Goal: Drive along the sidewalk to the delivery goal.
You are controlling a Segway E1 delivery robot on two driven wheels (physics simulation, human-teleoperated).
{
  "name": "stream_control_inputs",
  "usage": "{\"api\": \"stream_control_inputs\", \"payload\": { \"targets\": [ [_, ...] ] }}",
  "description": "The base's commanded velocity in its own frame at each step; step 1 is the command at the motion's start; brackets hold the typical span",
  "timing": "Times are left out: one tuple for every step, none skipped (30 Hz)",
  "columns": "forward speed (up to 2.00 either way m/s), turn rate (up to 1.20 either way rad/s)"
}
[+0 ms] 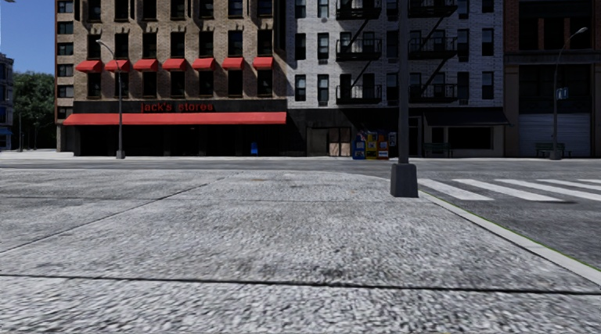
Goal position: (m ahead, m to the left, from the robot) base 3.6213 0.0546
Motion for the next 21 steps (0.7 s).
{"api": "stream_control_inputs", "payload": {
  "targets": [
    [2.00,0.00],
    [2.00,0.00],
    [2.00,0.00],
    [2.00,0.00],
    [2.00,0.00],
    [2.00,0.00],
    [2.00,0.00],
    [2.00,0.00],
    [2.00,0.00],
    [2.00,0.00],
    [2.00,0.00],
    [2.00,0.00],
    [2.00,0.00],
    [2.00,0.00],
    [2.00,0.43],
    [2.00,0.43],
    [2.00,0.53],
    [2.00,0.51],
    [2.00,0.24],
    [2.00,0.24],
    [2.00,0.14]
  ]
}}
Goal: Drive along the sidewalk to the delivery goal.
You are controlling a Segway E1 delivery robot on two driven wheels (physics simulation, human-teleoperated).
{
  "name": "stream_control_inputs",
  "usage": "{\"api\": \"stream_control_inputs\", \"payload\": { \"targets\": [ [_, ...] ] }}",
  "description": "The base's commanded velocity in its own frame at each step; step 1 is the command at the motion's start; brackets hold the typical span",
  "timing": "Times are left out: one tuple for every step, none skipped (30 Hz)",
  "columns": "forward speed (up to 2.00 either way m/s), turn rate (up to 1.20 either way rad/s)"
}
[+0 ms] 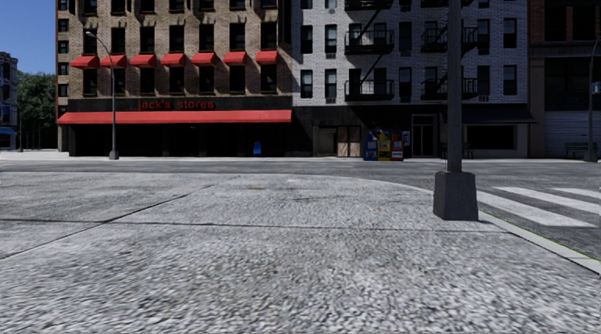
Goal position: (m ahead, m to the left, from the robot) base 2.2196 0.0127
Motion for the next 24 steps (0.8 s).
{"api": "stream_control_inputs", "payload": {
  "targets": [
    [2.00,0.11],
    [2.00,0.11],
    [2.00,0.10],
    [2.00,0.11],
    [2.00,0.11],
    [2.00,0.19],
    [2.00,0.24],
    [2.00,0.26],
    [2.00,0.26],
    [2.00,0.26],
    [1.97,0.26],
    [1.93,0.26],
    [1.93,0.26],
    [1.92,0.27],
    [1.91,0.28],
    [1.91,0.28],
    [1.85,0.33],
    [1.80,0.38],
    [1.79,0.45],
    [1.79,0.45],
    [1.78,0.41],
    [1.78,0.00],
    [1.78,0.00],
    [1.78,0.00]
  ]
}}
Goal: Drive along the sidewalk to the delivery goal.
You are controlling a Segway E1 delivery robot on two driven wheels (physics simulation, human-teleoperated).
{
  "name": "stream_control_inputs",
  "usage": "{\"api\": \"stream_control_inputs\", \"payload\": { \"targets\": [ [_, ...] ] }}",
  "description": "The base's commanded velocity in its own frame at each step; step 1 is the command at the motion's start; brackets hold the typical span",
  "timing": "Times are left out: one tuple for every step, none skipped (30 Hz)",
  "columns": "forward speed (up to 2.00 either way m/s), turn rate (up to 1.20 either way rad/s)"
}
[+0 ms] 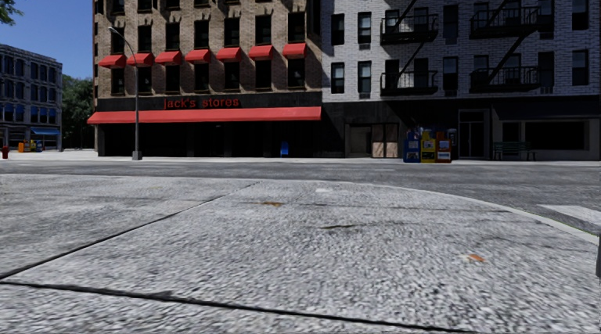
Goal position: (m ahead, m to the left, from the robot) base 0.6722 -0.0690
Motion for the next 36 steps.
{"api": "stream_control_inputs", "payload": {
  "targets": [
    [1.78,0.00],
    [1.78,0.00],
    [1.78,0.00],
    [1.78,0.00],
    [1.74,0.00],
    [1.67,0.00],
    [1.67,0.00],
    [1.63,0.00],
    [1.59,0.00],
    [1.59,0.00],
    [1.57,0.00],
    [1.55,0.00],
    [-0.19,0.00],
    [-0.19,0.00],
    [0.00,0.00],
    [0.00,0.00],
    [0.00,0.00],
    [0.00,0.00],
    [0.00,0.00],
    [0.00,0.00],
    [0.00,0.00],
    [0.00,0.00],
    [0.00,0.00],
    [0.00,0.00],
    [0.00,0.00],
    [0.00,0.00],
    [0.00,0.00],
    [0.00,0.00],
    [0.00,0.00],
    [0.00,0.00],
    [0.00,0.00],
    [0.00,0.00],
    [0.00,0.00],
    [0.00,0.00],
    [0.00,0.00],
    [0.00,0.00]
  ]
}}
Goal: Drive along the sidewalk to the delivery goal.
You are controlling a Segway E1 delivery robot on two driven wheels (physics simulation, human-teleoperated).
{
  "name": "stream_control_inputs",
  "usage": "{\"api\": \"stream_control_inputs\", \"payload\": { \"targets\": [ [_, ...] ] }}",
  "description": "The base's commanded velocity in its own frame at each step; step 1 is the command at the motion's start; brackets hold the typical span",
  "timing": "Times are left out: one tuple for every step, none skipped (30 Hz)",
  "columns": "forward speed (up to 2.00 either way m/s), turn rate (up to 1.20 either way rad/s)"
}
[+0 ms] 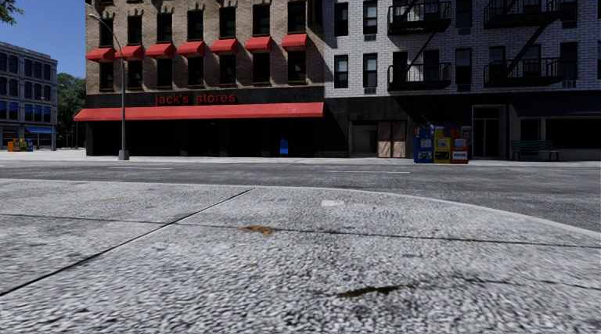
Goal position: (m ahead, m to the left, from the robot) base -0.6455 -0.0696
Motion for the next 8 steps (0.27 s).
{"api": "stream_control_inputs", "payload": {
  "targets": [
    [0.00,0.00],
    [0.00,0.00],
    [0.00,0.00],
    [0.00,0.00],
    [0.00,0.00],
    [0.00,0.00],
    [0.00,0.00],
    [0.00,0.00]
  ]
}}
